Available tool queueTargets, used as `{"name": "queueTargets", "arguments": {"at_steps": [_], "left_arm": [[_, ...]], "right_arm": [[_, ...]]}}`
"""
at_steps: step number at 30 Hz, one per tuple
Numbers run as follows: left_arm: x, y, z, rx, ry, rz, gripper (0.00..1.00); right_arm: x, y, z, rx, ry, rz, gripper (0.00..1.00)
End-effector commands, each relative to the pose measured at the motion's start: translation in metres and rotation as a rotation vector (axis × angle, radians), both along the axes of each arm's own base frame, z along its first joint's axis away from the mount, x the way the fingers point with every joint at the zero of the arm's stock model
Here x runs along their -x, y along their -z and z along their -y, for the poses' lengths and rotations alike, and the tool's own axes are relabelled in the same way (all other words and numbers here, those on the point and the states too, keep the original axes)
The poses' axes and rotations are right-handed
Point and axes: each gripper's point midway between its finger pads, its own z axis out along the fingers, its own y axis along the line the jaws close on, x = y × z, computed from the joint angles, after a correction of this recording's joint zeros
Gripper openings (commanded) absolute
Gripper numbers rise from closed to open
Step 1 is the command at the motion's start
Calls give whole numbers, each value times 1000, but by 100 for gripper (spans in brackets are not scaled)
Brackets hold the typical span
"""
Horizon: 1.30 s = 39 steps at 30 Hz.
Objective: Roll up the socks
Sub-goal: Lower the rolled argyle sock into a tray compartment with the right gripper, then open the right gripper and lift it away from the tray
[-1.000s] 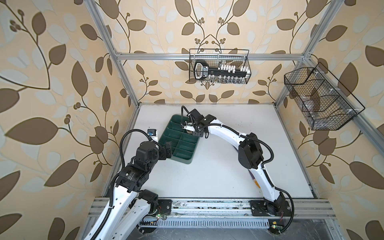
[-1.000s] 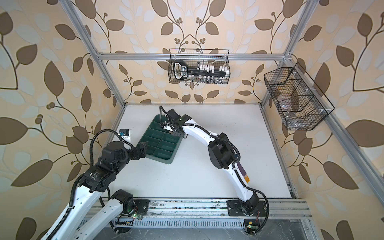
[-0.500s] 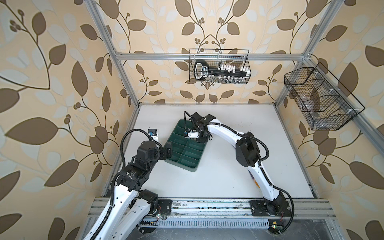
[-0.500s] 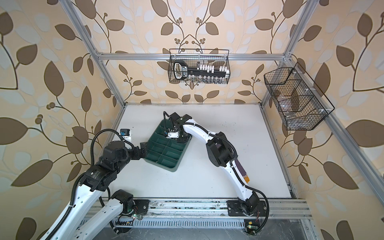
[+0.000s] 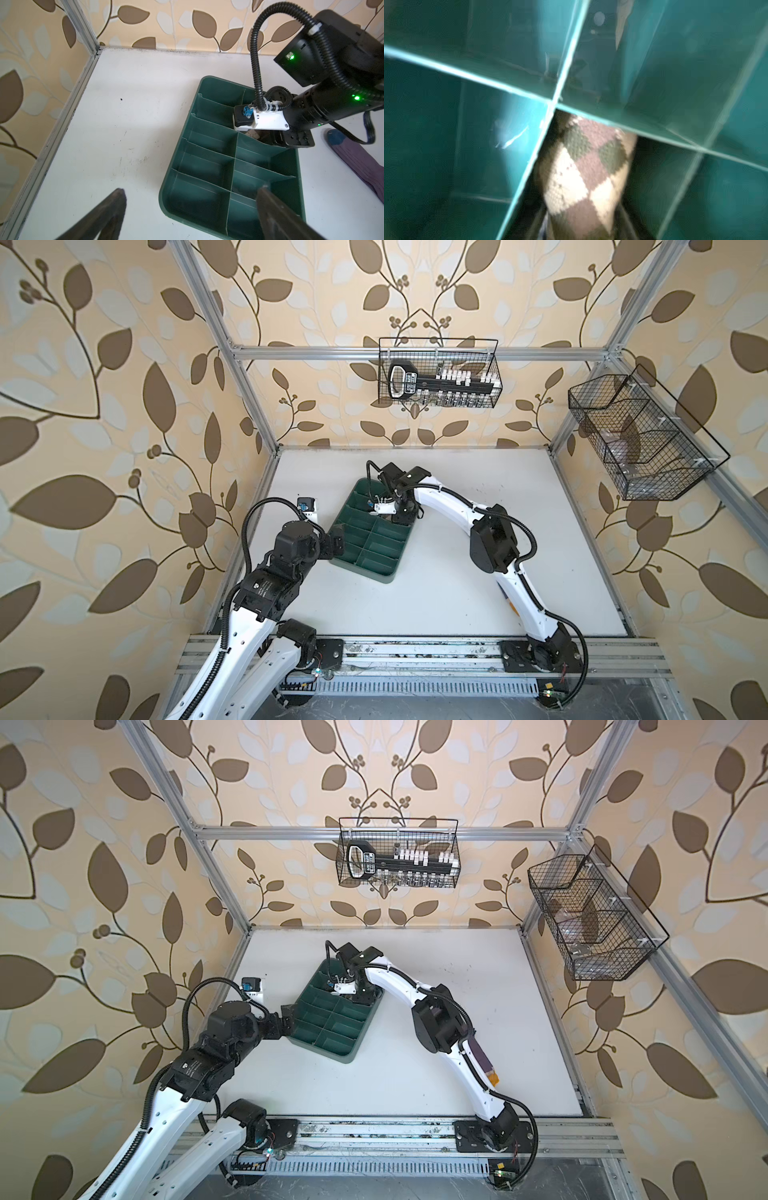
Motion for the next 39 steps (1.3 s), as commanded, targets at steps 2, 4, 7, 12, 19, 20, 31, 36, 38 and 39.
{"name": "queueTargets", "arguments": {"at_steps": [2,4,7,12,19,20,31,36,38,39], "left_arm": [[-1,-3,-2,8,-7,18,99],[-1,-3,-2,9,-8,19,99],[-1,-3,-2,7,-9,19,99],[-1,-2,-3,4,-12,16,99],[-3,3,-4,-14,-16,-3,99],[-3,3,-4,-19,-15,-5,99],[5,-32,13,54,107,201,99],[9,-56,19,282,71,302,99],[9,-58,30,362,99,260,99],[7,-57,32,395,92,227,99]], "right_arm": [[11,11,3,38,-54,-39,60],[17,8,0,29,-63,-49,63],[24,2,-3,25,-109,-61,64],[29,-25,-5,-21,-135,-41,65],[28,-115,-17,-225,-115,79,64],[27,-131,-17,-265,-85,104,64],[74,-298,30,-1069,270,272,49],[108,-331,92,-1437,571,226,49],[141,-340,102,-1558,524,67,50],[155,-340,105,-1591,493,32,52]]}}
